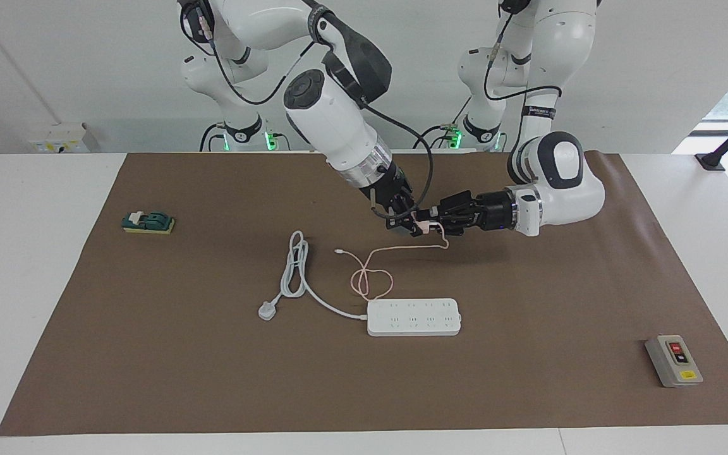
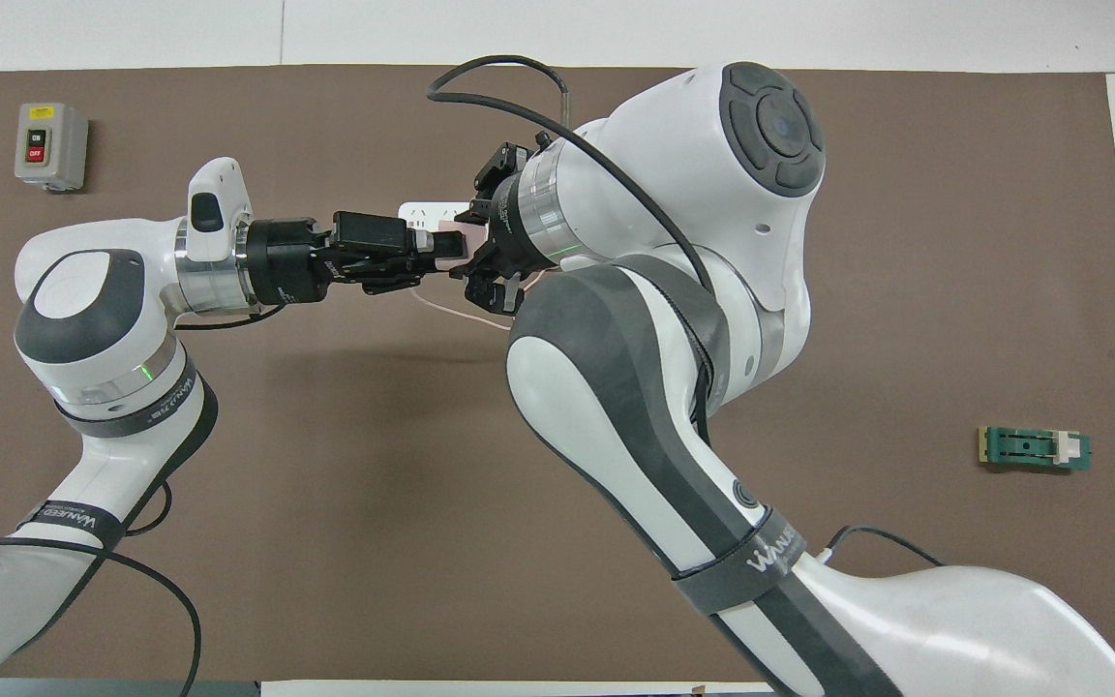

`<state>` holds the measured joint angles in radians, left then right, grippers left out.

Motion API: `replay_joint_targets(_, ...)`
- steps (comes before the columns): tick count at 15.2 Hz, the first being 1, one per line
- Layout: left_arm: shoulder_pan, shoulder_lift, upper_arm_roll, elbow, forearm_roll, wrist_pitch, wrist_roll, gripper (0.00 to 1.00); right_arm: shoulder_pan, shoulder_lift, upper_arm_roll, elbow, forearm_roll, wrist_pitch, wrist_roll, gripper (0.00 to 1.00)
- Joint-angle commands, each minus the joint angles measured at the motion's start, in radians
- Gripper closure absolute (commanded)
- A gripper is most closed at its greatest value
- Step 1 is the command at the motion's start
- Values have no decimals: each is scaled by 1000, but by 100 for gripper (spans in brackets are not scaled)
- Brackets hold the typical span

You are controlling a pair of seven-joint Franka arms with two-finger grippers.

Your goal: Plug charger into power strip

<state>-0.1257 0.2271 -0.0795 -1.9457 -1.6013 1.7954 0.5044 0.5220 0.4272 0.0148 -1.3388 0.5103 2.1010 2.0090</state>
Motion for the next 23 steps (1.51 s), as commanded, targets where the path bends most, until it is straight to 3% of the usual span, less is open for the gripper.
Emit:
replay_joint_targets(1,-15,21,10,18,29,35,-17,100,-8,-24,0,-6,4,28,24,80)
replay_joint_targets(13,-15,21,9,18,29,50,-17,100,-22,-42,-3,-6,5,30,24,79)
replay_joint_targets(15,-15,21,9,16,29,50,-17,100,-27,-51,-4,-8,-1,24,-27,47)
replay_joint_targets(16,-15,21,9,16,29,50,-17,100,-25,-51,-4,-8,2,22,-41,0)
replay_joint_targets(23,-15,21,10,16,29,50,-18,100,-34,-51,-6,-8,4,5,-44,0)
